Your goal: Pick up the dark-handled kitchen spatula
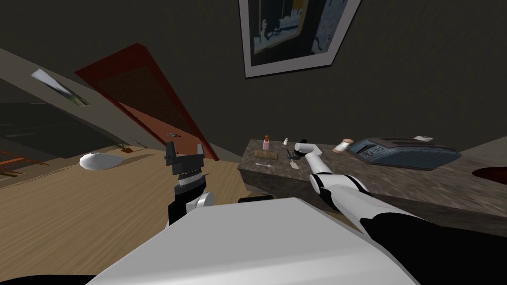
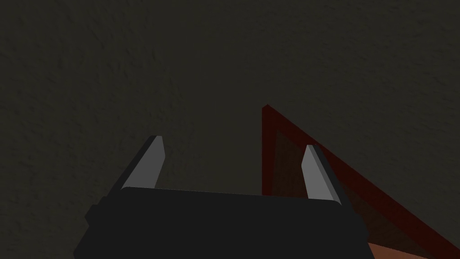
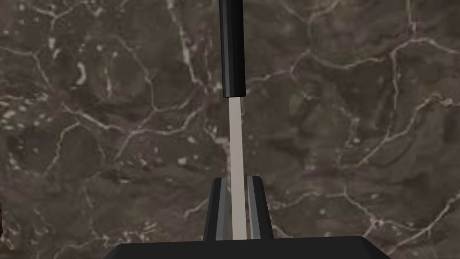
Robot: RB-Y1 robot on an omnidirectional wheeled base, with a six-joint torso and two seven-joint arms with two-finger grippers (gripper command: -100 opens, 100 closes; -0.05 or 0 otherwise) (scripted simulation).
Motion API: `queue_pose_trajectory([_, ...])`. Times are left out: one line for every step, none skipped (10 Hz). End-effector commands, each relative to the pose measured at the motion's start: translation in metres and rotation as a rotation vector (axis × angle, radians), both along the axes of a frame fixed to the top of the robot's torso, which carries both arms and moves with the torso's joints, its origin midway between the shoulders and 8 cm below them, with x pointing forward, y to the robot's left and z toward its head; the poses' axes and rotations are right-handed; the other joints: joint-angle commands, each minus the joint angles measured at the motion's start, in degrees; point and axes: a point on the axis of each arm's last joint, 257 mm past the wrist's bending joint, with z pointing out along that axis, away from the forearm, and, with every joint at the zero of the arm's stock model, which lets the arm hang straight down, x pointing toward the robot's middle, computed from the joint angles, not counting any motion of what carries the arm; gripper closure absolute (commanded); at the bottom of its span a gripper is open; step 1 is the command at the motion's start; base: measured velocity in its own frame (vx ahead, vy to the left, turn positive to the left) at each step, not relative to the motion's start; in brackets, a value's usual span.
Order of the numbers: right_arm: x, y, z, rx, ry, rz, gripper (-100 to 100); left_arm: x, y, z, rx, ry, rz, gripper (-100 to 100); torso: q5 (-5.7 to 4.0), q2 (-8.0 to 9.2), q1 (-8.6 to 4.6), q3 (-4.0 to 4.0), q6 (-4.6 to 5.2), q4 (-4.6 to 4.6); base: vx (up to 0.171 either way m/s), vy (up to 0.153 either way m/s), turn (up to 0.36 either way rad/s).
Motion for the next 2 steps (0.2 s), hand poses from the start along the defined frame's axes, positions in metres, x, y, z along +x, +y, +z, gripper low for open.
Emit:
queue_pose_trajectory([0.0000,0.0000,0.0000,0.000,0.000,0.000,100,0.0000,0.0000,0.0000,0.000,0.000,0.000,0,0.00,0.00,0.00,0.00,0.00,0.00,-0.016,-0.007,0.016])
queue_pose_trajectory([0.0002,0.0002,0.0008,0.001,0.000,-0.001,0,0.0000,0.0000,0.0000,0.000,0.000,0.000,0,-0.01,-0.03,0.00,-0.02,0.03,-0.02,0.000,0.000,0.000])
